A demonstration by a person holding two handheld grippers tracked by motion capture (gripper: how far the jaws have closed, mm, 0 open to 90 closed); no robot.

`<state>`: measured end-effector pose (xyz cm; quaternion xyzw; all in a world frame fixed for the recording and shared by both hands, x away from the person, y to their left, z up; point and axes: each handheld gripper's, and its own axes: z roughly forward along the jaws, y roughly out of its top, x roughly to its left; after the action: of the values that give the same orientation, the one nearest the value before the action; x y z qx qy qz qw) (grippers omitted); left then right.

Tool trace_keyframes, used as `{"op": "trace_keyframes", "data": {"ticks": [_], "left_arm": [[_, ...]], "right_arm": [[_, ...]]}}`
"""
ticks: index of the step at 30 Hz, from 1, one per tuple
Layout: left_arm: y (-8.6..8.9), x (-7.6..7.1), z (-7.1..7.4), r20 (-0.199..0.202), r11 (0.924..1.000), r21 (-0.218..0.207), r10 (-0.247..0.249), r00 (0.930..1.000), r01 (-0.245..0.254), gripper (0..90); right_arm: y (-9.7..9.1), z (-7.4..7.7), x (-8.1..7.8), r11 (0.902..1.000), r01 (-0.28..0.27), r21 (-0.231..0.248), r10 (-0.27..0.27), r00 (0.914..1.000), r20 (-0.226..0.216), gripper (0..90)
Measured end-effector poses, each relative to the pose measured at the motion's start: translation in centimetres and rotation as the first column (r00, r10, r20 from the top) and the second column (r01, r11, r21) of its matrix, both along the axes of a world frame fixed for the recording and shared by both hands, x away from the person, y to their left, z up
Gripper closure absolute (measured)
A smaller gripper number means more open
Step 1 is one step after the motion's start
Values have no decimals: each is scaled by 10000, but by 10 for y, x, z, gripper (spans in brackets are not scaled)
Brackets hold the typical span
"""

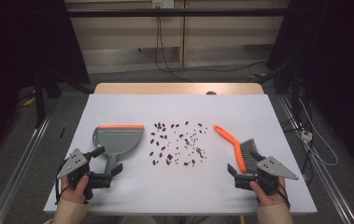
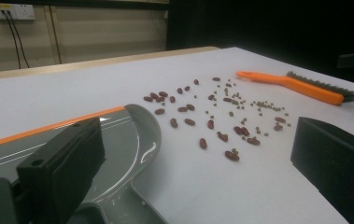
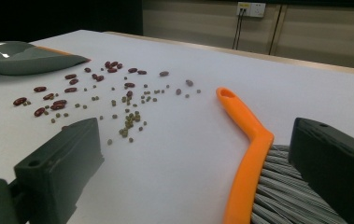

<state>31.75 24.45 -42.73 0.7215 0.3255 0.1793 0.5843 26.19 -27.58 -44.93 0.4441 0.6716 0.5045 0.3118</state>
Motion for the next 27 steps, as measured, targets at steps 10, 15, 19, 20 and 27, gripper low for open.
{"op": "trace_keyframes", "data": {"ticks": [10, 15, 19, 20, 27], "left_arm": [[-2, 2, 0, 0, 10000, -33, -68, 10000, 68, 26], [0, 2, 0, 11, 10000, -51, -64, 10000, 64, 25], [0, 3, 1, 17, 10000, -26, -64, 10000, 64, 25], [0, 3, 1, 41, 10000, -45, -62, 10000, 63, 26], [2, 4, 1, 58, 9999, -137, -2, 10000, 3, 26]], "right_arm": [[-3, 9, 8, 9998, 128, -171, -129, 9999, -28, 51], [-5, 10, 10, 9998, 173, -94, -175, 9997, -144, 50], [-3, 6, 10, 9999, 93, -55, -94, 9996, -260, 50], [-2, 6, 9, 10000, 38, -66, -40, 9996, -289, 49], [3, 4, 6, 9999, -134, -62, 133, 9995, -284, 48]]}}
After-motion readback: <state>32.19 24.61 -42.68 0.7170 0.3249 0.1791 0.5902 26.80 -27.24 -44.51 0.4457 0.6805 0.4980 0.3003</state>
